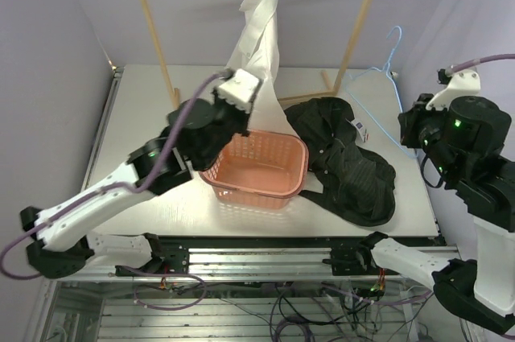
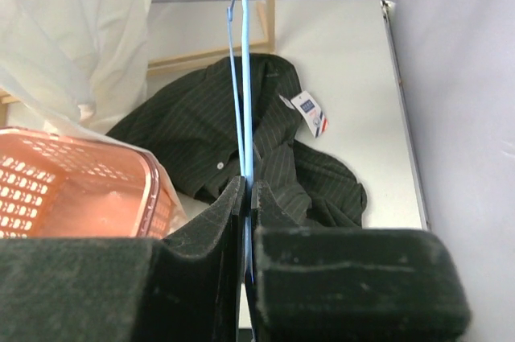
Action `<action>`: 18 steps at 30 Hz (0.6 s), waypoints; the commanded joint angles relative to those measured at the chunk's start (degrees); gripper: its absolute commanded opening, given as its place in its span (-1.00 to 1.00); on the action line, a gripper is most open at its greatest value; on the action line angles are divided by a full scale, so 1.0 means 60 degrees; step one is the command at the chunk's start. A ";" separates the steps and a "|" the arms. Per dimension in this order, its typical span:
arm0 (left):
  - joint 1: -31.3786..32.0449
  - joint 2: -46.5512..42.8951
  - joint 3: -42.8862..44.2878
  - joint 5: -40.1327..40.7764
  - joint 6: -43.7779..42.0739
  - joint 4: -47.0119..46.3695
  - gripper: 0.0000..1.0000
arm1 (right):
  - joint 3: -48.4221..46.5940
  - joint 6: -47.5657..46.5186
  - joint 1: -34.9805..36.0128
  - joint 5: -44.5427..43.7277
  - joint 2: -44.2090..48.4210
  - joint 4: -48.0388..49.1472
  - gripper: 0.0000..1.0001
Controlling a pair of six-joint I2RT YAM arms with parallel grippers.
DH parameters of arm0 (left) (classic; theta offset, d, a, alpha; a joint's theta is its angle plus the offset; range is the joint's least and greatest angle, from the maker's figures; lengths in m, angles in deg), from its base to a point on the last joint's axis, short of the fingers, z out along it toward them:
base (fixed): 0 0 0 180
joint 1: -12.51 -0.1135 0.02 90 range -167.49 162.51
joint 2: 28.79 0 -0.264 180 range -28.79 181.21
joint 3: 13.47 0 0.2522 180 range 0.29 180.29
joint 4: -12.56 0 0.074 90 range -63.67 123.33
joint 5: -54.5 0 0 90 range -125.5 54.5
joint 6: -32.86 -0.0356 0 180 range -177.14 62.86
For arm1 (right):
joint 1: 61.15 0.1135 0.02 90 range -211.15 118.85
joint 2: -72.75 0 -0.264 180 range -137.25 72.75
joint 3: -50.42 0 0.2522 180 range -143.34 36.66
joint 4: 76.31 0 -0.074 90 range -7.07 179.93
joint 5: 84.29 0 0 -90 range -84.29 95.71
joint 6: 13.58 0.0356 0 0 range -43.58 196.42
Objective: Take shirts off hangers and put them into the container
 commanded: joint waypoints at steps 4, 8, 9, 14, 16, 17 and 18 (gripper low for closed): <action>0.0043 -0.2768 -0.1440 0.2539 0.0065 0.0982 -0.78 | 0.1756 -0.1158 0.0012 0.0173 -0.0091 0.4385 -1.00; 0.0036 -0.4269 -0.2277 0.3733 0.0244 0.1606 -0.71 | 0.2877 -0.1724 0.0013 0.0035 -0.0268 0.7023 -1.00; 0.0045 -0.4619 -0.2446 0.3914 0.0378 0.1791 -0.65 | 0.3064 -0.1898 0.0009 0.0048 -0.0353 0.7605 -1.00; 0.0046 -0.6274 -0.3043 0.4535 0.1156 0.2875 0.29 | 0.3367 -0.2601 -0.0015 0.0107 -0.0958 0.9505 -1.00; 0.0046 -0.6734 -0.3287 0.4755 0.1366 0.3104 0.58 | 0.3235 -0.2883 -0.0022 0.0048 -0.1301 0.9866 -1.00; 0.0051 -0.6936 -0.3424 0.4902 0.1433 0.3185 0.66 | 0.3176 -0.3009 -0.0021 0.0007 -0.1432 1.0057 -1.00; 0.0054 -0.7084 -0.3551 0.4963 0.1500 0.3290 0.64 | 0.3120 -0.3120 -0.0050 0.0000 -0.1562 1.0222 -1.00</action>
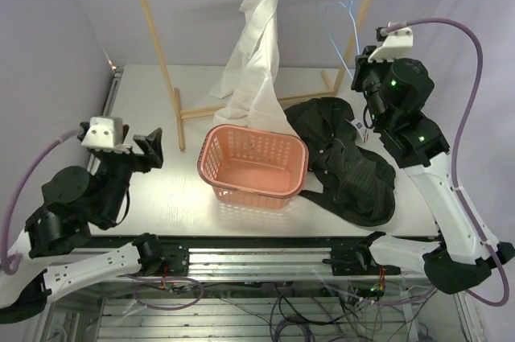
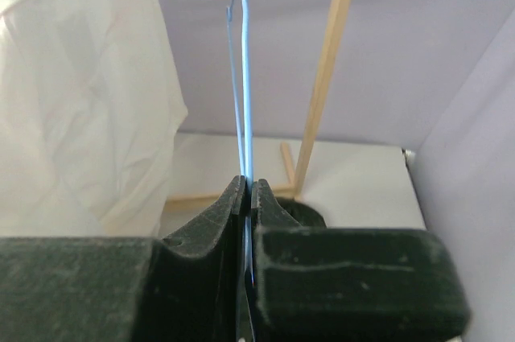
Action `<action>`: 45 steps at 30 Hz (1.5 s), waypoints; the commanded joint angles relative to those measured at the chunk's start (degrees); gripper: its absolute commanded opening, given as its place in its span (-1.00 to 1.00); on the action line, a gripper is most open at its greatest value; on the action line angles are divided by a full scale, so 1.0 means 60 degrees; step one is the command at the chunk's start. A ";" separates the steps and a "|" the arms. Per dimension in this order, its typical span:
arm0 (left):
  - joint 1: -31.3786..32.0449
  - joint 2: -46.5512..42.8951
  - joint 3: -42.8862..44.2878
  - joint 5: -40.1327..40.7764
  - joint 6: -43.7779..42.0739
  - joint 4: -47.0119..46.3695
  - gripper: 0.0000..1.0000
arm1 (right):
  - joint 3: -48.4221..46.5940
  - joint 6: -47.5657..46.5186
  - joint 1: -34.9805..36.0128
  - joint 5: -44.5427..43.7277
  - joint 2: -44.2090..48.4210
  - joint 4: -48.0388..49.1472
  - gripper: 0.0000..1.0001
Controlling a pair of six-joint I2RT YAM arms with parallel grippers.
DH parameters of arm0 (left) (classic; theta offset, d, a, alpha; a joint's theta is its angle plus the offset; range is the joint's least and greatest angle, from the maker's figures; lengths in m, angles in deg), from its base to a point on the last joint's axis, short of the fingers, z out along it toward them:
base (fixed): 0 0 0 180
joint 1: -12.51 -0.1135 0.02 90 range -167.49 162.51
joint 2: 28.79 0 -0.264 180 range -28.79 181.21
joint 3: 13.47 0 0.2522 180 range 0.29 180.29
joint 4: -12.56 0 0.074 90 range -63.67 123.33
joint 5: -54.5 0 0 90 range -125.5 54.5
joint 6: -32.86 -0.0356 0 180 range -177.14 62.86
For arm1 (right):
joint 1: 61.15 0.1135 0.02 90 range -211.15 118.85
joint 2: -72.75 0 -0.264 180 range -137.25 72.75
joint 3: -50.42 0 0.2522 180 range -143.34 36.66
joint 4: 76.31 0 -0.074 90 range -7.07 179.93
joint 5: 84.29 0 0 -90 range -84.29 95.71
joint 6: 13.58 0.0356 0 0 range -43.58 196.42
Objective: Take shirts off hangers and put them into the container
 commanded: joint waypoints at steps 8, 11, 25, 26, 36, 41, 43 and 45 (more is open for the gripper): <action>0.0046 -0.0841 -0.1108 0.0921 0.0974 0.1574 0.52 | -0.0847 -0.1095 -0.0689 0.0210 -0.1199 0.2499 -1.00; 0.0050 -0.0994 -0.1139 0.0952 0.1146 0.1810 0.47 | -0.1169 -0.0846 -0.1185 0.0775 -0.1498 0.2368 -1.00; 0.0048 -0.2654 -0.2782 0.0738 0.0855 0.0420 0.37 | -0.2013 -0.0439 -0.2047 0.1727 -0.2401 0.2417 -1.00; 0.0046 -0.2706 -0.2897 0.0735 0.0792 0.0332 0.37 | -0.2150 -0.0454 -0.2101 0.1757 -0.2513 0.2375 -1.00; 0.0046 -0.2789 -0.3115 0.1680 0.0630 0.0399 0.30 | -0.2344 0.0095 -0.2428 0.2261 -0.3364 0.2090 -0.99; 0.0046 -0.3101 -0.3159 0.1896 0.0748 0.0434 0.30 | -0.2165 0.0548 -0.2432 0.2383 -0.3079 0.1378 -0.10; 0.0046 -0.3260 -0.3172 0.1911 0.0762 0.0419 0.30 | -0.1767 0.0700 -0.2424 0.2431 -0.2574 0.1154 0.24; 0.0050 -0.3367 -0.3199 0.1934 0.0768 0.0396 0.28 | -0.1270 0.0798 -0.2423 0.2435 -0.1966 0.0923 0.31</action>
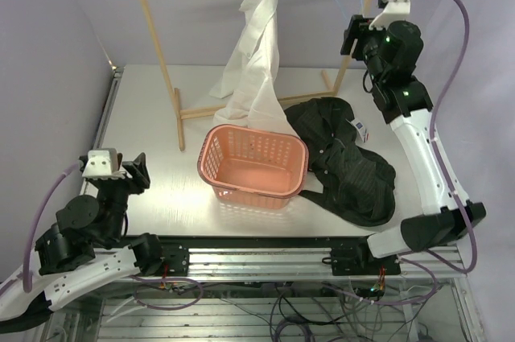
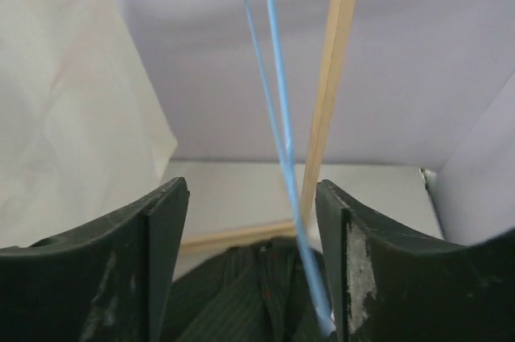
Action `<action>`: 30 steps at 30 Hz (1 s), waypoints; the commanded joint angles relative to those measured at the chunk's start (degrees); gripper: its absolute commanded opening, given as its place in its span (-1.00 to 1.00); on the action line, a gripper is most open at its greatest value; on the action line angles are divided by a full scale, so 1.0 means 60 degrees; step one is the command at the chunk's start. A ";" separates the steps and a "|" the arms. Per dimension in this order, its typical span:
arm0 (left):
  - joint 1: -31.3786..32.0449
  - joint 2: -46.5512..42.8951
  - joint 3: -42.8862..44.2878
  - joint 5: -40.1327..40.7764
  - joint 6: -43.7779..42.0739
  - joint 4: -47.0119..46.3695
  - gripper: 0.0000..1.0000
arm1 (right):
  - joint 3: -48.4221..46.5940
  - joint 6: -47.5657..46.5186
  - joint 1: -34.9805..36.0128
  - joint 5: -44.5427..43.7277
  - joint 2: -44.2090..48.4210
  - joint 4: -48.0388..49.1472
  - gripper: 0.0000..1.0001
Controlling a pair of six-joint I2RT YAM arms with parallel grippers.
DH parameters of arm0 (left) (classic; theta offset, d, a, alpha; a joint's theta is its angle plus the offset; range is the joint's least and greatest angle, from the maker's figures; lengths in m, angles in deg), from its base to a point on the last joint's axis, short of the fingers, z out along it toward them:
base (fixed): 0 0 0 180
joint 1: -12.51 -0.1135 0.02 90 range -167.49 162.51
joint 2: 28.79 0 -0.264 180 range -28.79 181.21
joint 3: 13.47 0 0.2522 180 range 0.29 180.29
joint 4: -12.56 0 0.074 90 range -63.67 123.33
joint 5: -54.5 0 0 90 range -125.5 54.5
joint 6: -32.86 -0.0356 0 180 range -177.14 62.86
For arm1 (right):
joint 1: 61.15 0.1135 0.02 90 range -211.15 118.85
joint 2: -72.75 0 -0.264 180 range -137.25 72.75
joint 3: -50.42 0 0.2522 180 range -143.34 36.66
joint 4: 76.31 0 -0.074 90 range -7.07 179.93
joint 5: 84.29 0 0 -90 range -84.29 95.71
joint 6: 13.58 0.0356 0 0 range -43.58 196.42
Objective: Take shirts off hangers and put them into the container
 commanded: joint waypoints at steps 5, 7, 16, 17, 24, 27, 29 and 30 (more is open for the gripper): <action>0.0046 -0.0208 -0.0101 0.0321 0.0047 -0.0277 0.21 | 0.2183 0.0976 -0.0058 0.0154 0.2805 -0.1653 0.37; 0.0063 -0.0090 -0.0086 0.0310 0.0036 -0.0257 0.20 | 0.3050 0.1450 -0.0058 0.0123 0.3494 -0.2071 0.38; 0.0061 -0.0003 -0.0105 0.0247 -0.0013 -0.0262 0.17 | 0.6982 0.3321 -0.0057 0.0547 0.4838 -0.3140 0.54; 0.0061 -0.0031 -0.0100 0.0255 0.0001 -0.0256 0.17 | 0.7324 0.3497 -0.0051 0.0566 0.4707 -0.3185 0.56; 0.0065 -0.0197 -0.0115 0.0352 0.0072 -0.0237 0.15 | 0.8165 0.4119 -0.0083 0.0999 0.2825 -0.2348 1.00; 0.0061 -0.0247 -0.0116 0.0448 0.0114 -0.0212 0.15 | 0.8208 0.4296 -0.0118 0.0939 0.1889 -0.1876 1.00; 0.0065 -0.0257 -0.0116 0.0485 0.0134 -0.0211 0.15 | 0.8270 0.4387 -0.0141 0.0871 0.1274 -0.1577 1.00; 0.0081 -0.0273 -0.0114 0.0501 0.0149 -0.0204 0.14 | 0.8337 0.4402 -0.0145 0.0855 0.0882 -0.1391 1.00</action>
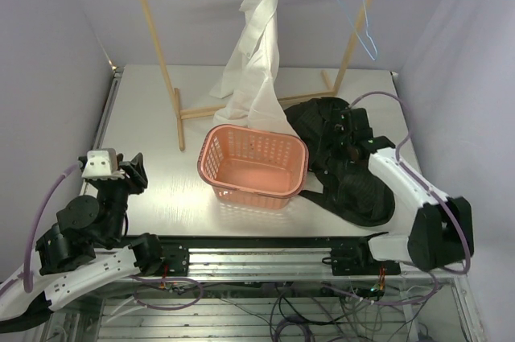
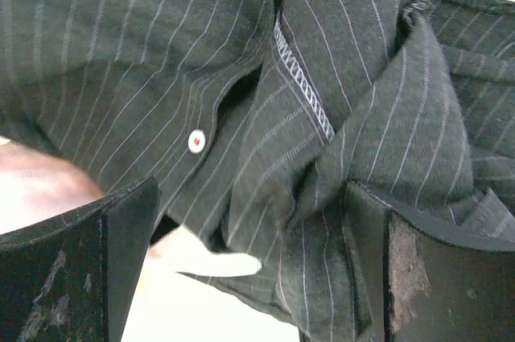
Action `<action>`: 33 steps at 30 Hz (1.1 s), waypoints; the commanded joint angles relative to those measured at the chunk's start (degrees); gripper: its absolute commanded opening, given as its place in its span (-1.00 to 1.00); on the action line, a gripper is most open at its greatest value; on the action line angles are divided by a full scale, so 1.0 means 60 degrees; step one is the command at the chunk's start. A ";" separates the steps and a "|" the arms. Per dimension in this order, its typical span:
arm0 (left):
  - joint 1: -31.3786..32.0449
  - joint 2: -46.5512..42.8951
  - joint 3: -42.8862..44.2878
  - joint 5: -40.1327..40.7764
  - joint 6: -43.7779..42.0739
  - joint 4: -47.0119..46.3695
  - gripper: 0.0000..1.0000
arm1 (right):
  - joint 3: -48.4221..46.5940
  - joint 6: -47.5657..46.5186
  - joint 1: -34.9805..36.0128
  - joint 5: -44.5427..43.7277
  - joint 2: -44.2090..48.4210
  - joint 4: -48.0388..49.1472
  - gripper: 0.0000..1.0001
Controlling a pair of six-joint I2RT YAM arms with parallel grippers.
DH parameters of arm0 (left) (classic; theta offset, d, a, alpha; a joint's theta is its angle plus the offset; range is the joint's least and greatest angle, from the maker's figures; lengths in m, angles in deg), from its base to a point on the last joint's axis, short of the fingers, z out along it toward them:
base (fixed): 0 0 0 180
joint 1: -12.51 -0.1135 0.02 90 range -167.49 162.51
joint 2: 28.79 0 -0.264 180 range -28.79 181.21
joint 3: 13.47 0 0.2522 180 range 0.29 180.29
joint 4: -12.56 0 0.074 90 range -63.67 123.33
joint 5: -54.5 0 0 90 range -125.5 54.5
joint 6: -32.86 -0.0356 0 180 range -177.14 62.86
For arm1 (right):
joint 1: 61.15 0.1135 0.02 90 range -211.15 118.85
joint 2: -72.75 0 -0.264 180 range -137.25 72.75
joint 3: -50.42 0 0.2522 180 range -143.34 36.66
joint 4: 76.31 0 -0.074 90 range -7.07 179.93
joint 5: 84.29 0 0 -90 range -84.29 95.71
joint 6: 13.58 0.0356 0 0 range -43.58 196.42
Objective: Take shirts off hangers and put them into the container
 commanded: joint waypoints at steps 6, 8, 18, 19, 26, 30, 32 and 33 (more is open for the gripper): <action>0.0057 -0.0170 -0.0045 0.0362 0.0170 -0.0153 0.13 | 0.0403 0.0520 -0.0095 -0.0203 -0.2465 0.2219 1.00; 0.0059 -0.0153 -0.0045 0.0407 0.0189 -0.0145 0.13 | 0.0366 0.0587 -0.0089 -0.0110 -0.2944 0.2500 1.00; 0.0072 -0.0108 -0.0043 0.0508 0.0244 -0.0097 0.12 | 0.0988 0.1085 -0.0498 0.0213 -0.3731 0.3164 -1.00; 0.0072 -0.0094 -0.0045 0.0503 0.0231 -0.0107 0.12 | 0.1098 0.1219 -0.0658 0.0329 -0.3674 0.3182 -1.00; 0.0086 -0.0003 -0.0043 0.0490 0.0228 -0.0081 0.11 | 0.2176 0.1611 -0.1353 0.0016 -0.0578 0.2683 -1.00; 0.0101 0.0047 -0.0045 0.0460 0.0197 -0.0105 0.10 | 0.1306 0.1494 -0.1378 -0.1330 0.1532 0.0963 -1.00; 0.0115 0.0087 -0.0056 0.0465 0.0179 -0.0110 0.09 | 0.0612 0.1441 -0.1369 -0.1701 0.2389 0.0170 -1.00; 0.0116 0.0091 -0.0061 0.0483 0.0193 -0.0100 0.09 | 0.0264 0.1439 -0.1369 -0.1880 0.2774 -0.0155 -1.00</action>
